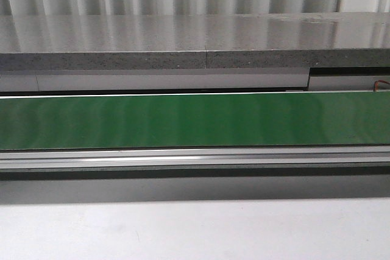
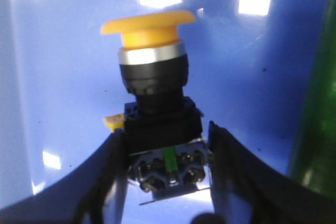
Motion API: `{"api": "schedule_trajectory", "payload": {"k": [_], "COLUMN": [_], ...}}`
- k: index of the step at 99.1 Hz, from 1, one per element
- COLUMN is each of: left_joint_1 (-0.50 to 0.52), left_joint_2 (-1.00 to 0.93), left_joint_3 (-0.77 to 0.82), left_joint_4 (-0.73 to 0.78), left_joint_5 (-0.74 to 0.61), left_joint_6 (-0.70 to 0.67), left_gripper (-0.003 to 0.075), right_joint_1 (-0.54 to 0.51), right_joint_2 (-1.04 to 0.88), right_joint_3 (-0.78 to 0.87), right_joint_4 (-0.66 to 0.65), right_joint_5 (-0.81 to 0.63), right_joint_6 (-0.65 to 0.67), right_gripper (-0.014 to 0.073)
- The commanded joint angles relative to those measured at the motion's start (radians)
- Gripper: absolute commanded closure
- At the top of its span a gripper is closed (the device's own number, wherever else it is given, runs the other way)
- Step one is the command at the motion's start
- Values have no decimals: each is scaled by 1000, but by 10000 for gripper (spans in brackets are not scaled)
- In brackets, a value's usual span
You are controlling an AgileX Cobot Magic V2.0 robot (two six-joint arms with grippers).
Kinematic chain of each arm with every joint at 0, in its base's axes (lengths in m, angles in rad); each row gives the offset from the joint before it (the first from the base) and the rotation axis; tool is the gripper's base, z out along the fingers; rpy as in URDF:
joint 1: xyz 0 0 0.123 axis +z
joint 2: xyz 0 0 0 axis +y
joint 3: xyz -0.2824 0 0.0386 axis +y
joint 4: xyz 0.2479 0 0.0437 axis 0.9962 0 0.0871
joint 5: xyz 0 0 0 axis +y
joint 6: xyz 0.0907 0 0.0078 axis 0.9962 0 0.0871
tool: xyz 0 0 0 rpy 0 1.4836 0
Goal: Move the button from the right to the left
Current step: 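Lower the button into the light-blue tray and open the left gripper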
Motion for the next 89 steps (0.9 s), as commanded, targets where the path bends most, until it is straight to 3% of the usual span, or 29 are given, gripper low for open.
{"api": "schedule_trajectory", "payload": {"k": [1, 12, 27, 35, 47, 56, 78, 89], "left_joint_1": [10, 15, 15, 15, 15, 13, -20, -46], "left_joint_2": [-22, -2, -1, -3, -28, -72, -205, -271], "left_joint_3": [-25, -25, -30, -45, -62, -62, -62, -62], "left_joint_4": [26, 22, 39, 44, 36, 8, -85, -158], "left_joint_5": [-8, -7, -23, -23, -28, -67, -112, -107], "left_joint_6": [-1, -1, -1, -3, -3, -3, -3, -3], "left_gripper": [595, 509, 269, 244, 279, 348, 739, 740], "right_joint_1": [1, 1, 1, 1, 1, 1, 1, 1], "right_joint_2": [7, 7, 7, 7, 7, 7, 7, 7], "right_joint_3": [-25, -25, -25, -25, -25, -25, -25, -25], "right_joint_4": [5, 5, 5, 5, 5, 5, 5, 5], "right_joint_5": [-80, -80, -80, -80, -80, -80, -80, -80], "right_joint_6": [-9, -9, -9, -9, -9, -9, -9, -9], "right_gripper": [660, 660, 660, 660, 660, 660, 660, 660]}}
